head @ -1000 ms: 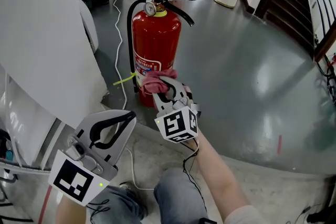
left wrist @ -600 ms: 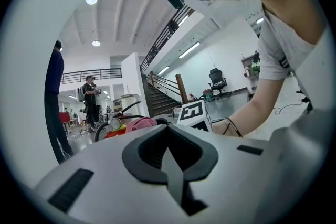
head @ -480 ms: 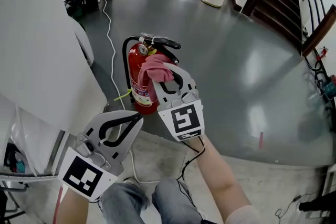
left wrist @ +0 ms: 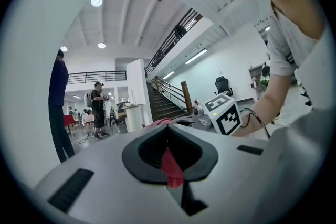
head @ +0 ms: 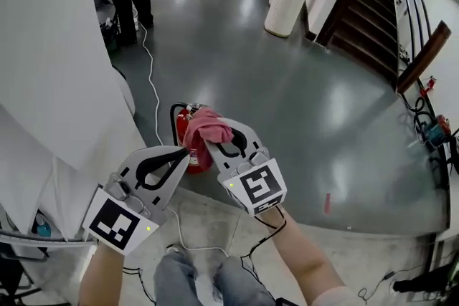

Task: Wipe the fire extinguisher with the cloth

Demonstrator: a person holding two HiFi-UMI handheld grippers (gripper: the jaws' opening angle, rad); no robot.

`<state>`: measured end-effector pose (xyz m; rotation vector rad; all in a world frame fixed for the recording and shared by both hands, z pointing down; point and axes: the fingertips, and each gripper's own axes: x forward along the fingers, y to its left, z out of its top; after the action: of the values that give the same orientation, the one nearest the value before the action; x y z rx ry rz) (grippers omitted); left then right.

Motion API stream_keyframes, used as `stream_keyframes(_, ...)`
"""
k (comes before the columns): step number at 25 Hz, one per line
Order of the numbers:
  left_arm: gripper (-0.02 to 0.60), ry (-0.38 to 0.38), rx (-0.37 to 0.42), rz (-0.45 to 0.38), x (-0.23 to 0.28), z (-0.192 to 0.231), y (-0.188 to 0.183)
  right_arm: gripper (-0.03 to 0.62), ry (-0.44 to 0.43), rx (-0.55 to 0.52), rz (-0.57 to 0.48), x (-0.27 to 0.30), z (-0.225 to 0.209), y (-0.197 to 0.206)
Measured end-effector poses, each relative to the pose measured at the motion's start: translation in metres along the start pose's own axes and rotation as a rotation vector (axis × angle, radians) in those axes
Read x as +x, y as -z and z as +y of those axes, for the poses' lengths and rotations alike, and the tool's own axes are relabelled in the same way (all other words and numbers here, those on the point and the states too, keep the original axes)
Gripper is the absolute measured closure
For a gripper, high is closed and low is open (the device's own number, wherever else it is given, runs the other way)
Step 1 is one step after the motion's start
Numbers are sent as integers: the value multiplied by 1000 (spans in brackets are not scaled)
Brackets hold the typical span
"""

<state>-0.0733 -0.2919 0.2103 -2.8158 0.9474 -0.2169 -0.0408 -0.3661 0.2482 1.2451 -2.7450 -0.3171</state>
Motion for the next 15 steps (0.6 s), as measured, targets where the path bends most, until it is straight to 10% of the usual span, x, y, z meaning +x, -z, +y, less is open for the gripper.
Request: stream_keyframes(15,574,6,27,-93,-11,-32,-157,517,-110,122,-93,-108,-6,-175)
